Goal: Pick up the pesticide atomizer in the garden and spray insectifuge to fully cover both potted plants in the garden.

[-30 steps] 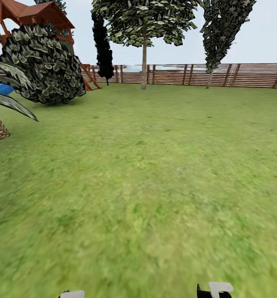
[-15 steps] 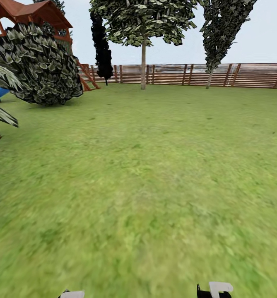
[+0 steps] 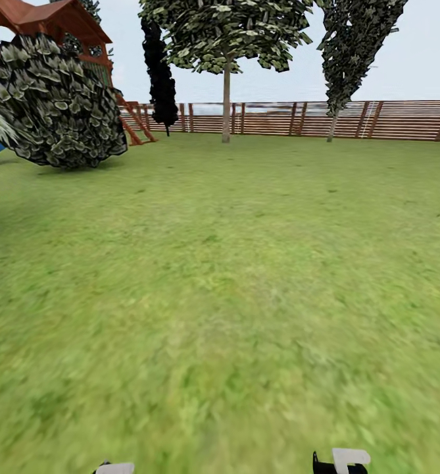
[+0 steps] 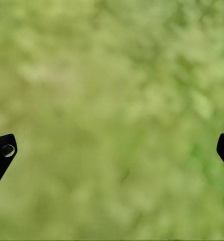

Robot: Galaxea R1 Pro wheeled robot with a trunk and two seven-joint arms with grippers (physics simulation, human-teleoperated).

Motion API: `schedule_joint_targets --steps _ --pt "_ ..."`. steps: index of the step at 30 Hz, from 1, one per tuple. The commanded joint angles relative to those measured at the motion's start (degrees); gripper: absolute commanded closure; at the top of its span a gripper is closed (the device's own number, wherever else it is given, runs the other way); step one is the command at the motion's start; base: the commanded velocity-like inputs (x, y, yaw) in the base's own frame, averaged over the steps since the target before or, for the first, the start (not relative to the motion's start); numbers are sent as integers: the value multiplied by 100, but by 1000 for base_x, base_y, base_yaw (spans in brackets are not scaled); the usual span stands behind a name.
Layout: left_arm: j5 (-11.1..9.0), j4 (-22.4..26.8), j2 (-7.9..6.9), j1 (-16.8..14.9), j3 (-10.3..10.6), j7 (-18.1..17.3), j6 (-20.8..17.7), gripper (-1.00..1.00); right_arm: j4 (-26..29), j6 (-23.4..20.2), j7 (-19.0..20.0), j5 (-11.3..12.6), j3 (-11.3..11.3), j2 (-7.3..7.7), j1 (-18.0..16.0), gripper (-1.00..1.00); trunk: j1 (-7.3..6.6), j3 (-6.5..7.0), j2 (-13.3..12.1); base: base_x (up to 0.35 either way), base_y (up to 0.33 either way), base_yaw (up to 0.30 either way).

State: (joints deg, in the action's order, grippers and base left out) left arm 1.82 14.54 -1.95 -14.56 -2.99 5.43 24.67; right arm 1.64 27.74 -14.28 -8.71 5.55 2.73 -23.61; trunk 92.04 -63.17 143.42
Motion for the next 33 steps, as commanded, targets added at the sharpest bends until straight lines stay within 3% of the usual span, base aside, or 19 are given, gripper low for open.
schedule_joint_targets --steps 1,33 --pt "20 -4 2 -3 -26 2 20 100 -6 13 -15 -61 47 -1 -3 -100 2 -5 2 317 -173 0" --pt "17 5 -8 1 -35 10 22 100 -6 12 -19 -61 45 -1 -3 -100 2 -5 2 318 -166 0"
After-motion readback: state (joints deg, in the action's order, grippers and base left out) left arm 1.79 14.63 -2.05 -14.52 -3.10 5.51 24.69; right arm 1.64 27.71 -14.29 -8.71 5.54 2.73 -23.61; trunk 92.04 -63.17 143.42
